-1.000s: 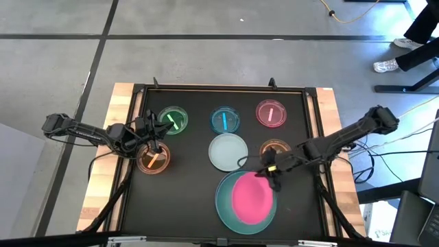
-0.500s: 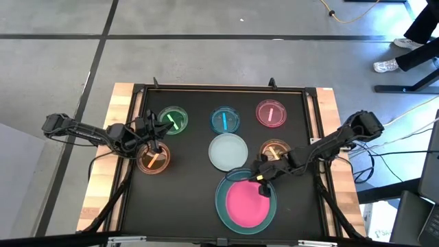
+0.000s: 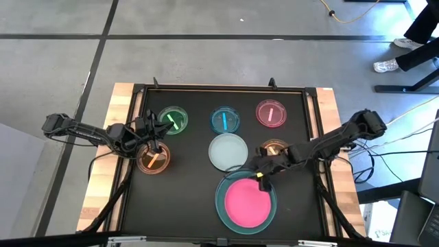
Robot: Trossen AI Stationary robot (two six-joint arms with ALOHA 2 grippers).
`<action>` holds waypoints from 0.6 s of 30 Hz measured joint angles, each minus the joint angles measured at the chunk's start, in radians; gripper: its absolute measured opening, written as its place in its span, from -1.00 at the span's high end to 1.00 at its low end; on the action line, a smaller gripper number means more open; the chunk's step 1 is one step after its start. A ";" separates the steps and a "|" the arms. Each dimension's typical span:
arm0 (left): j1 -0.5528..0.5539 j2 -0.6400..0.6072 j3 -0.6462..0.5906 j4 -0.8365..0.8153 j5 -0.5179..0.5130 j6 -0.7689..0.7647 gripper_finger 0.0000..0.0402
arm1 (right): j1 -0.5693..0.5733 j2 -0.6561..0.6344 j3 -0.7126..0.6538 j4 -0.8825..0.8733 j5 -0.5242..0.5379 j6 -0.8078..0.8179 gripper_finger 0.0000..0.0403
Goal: Stack plastic plates
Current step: Stack the gray plates on top of the pink plate
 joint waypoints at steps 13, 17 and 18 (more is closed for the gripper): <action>0.000 0.000 0.000 0.000 0.000 0.000 0.99 | -0.198 0.020 0.076 -0.126 0.318 0.038 0.17; 0.000 0.000 0.000 0.000 0.000 0.000 0.99 | -0.273 0.048 0.064 -0.100 0.288 0.041 0.22; 0.000 0.000 0.000 0.000 0.000 0.000 0.99 | -0.287 0.058 0.059 -0.089 0.268 0.042 0.22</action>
